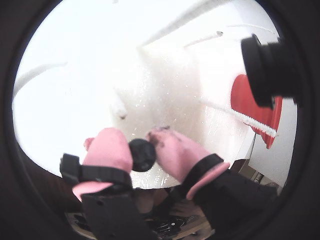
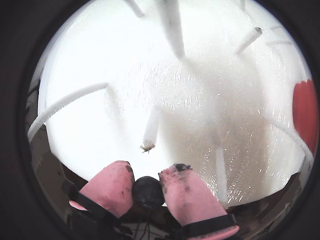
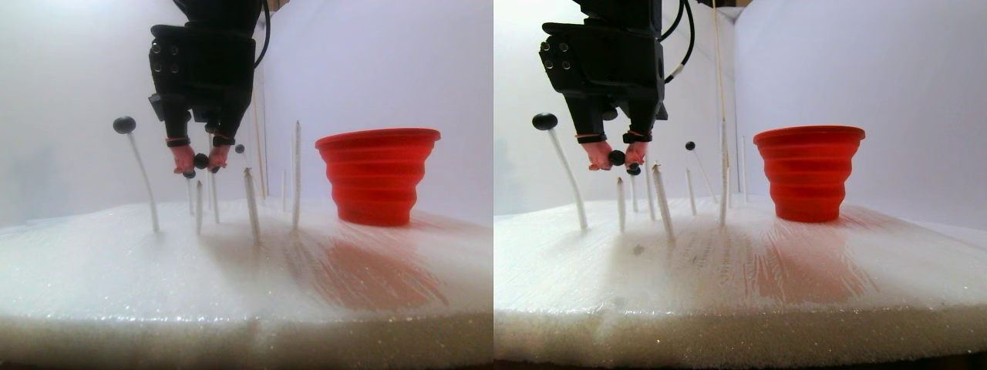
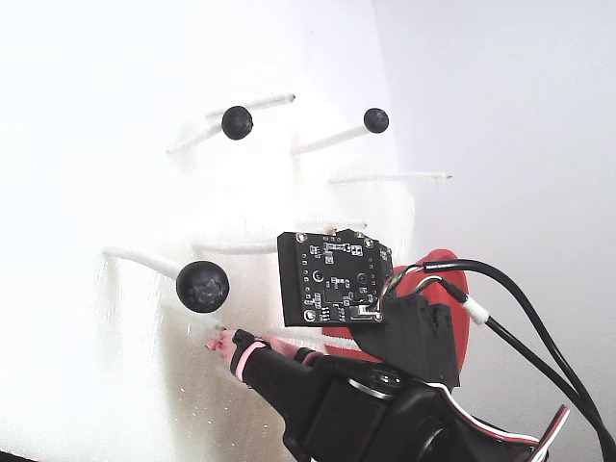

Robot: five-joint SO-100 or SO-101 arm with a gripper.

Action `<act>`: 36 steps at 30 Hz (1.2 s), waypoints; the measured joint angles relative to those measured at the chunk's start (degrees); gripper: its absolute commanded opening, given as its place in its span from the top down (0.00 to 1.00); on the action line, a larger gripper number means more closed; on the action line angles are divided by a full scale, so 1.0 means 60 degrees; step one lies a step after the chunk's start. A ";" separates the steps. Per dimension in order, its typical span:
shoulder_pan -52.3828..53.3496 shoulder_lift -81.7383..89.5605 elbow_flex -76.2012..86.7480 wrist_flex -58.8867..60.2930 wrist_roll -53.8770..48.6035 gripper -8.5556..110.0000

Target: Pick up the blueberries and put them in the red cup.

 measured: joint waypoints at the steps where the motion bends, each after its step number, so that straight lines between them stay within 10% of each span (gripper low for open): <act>1: 0.0103 0.0073 0.0000 0.0000 -0.0044 0.85; 36: 0.2402 0.1509 0.0000 0.0630 -0.1084 0.85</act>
